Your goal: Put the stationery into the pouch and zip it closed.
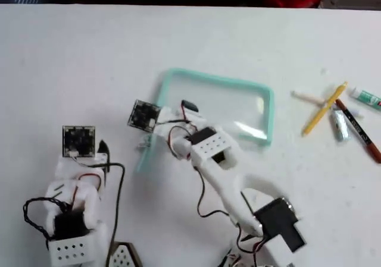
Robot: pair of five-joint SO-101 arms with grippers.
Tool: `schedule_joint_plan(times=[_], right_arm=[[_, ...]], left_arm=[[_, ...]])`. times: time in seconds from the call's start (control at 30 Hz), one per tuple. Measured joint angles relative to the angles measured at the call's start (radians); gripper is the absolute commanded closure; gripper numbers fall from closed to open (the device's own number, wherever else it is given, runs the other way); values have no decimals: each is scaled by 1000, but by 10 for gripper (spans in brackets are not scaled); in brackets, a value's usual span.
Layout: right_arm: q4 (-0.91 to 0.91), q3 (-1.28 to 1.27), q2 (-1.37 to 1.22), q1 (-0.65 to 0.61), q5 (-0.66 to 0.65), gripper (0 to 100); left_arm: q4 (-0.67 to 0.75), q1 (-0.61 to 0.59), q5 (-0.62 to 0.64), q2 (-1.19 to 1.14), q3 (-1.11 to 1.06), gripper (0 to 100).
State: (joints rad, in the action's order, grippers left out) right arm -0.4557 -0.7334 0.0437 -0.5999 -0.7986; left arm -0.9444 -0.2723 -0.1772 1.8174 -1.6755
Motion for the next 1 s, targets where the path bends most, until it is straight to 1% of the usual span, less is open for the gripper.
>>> schedule_joint_plan(times=[0.1,0.23,0.3,0.37,0.47,0.5,0.57,0.6,0.63,0.7,0.83,0.87,0.93,1.0], right_arm=[[49,0,-52,2,-31,720],[193,2,-133,34,-57,728],[262,2,-172,51,-71,757],[330,2,-198,71,-77,831],[400,2,-206,100,-81,982],[413,2,-206,107,-81,984],[422,2,-203,118,-83,957],[422,2,-192,123,-81,968],[423,0,-175,124,-68,982],[425,-21,-117,130,-34,978],[425,-133,86,132,32,981],[423,-164,146,135,48,981],[404,-215,275,144,80,981],[356,-241,404,149,117,981]], left_arm=[[12,0,0,0,0,849],[17,0,0,0,0,849],[17,0,0,0,0,849],[17,0,0,0,0,849],[17,0,0,0,0,849],[17,0,0,0,0,849],[17,0,0,0,0,849],[17,0,0,0,0,849],[20,0,0,0,0,849],[20,0,0,0,0,849],[20,0,0,0,0,845],[20,0,0,0,0,836],[20,6,0,0,0,788],[11,69,2,0,6,755]])
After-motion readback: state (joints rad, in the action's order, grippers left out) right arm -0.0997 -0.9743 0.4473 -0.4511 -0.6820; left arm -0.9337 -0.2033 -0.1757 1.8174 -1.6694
